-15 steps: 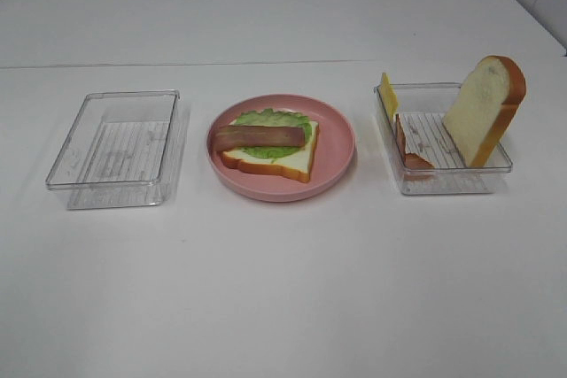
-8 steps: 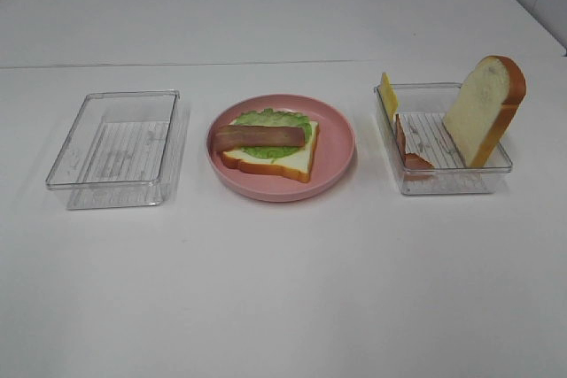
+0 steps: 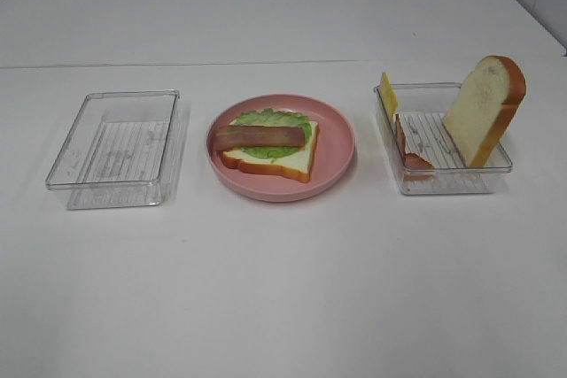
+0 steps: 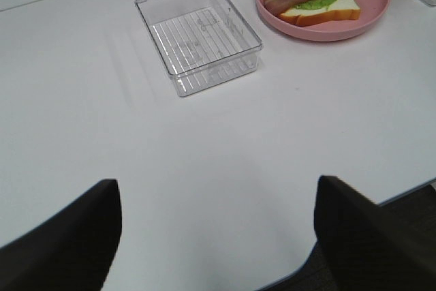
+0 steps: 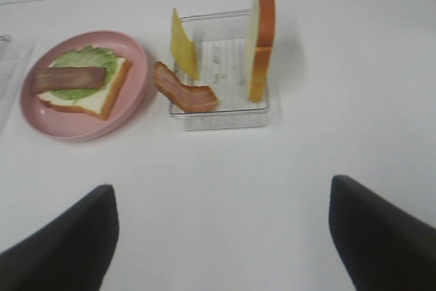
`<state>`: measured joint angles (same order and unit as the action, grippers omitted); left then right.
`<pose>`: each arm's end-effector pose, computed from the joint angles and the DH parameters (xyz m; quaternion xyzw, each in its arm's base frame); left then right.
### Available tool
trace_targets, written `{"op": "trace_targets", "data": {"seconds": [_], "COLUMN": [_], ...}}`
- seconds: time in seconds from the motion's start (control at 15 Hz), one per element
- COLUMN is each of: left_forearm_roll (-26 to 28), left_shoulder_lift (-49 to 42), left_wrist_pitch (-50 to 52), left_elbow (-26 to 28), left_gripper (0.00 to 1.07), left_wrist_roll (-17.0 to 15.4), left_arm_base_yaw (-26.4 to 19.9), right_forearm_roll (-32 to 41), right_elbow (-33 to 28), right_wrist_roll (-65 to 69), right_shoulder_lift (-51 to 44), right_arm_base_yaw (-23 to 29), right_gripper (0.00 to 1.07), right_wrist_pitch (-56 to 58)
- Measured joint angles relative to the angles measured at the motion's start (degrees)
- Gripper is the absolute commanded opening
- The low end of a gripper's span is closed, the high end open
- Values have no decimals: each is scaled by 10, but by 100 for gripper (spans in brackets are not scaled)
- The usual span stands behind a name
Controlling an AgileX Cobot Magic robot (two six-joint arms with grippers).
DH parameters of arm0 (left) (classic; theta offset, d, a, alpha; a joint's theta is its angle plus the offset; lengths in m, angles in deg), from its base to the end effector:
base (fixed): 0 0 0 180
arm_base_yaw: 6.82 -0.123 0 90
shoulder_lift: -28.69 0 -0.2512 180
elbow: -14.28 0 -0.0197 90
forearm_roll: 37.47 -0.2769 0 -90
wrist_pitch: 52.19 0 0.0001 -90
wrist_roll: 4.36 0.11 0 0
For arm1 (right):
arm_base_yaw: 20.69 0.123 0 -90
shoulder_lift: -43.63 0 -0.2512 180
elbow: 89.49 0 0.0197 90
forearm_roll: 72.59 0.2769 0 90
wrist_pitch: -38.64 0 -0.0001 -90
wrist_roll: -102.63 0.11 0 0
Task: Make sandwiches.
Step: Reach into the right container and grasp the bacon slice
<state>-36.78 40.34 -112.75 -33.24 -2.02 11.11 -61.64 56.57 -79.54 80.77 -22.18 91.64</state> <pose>0.0730 -0.0248 0.2779 0.1523 0.8513 -0.0741 0.4966 0.1462 0.0129 0.3229 0.0098 0.8793 0.0793 0.4695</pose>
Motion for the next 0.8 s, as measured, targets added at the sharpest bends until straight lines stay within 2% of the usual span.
{"op": "trace_targets", "data": {"seconds": [0.33,0.53,0.8], "left_forearm_roll": [0,0,0], "left_shoulder_lift": [-30,-30,-30], "left_wrist_pitch": [2,2,2], "left_elbow": [0,0,0], "left_gripper": [74,74,74], "left_wrist_roll": [0,0,0], "left_arm_base_yaw": [0,0,0], "right_forearm_roll": [159,184,183], "right_elbow": [175,290,370], "right_wrist_roll": [-118,-129,-129], "right_shoulder_lift": [292,456,576], "right_arm_base_yaw": [0,0,1], "right_gripper": [76,76,76], "right_wrist_pitch": [54,105,138]}}
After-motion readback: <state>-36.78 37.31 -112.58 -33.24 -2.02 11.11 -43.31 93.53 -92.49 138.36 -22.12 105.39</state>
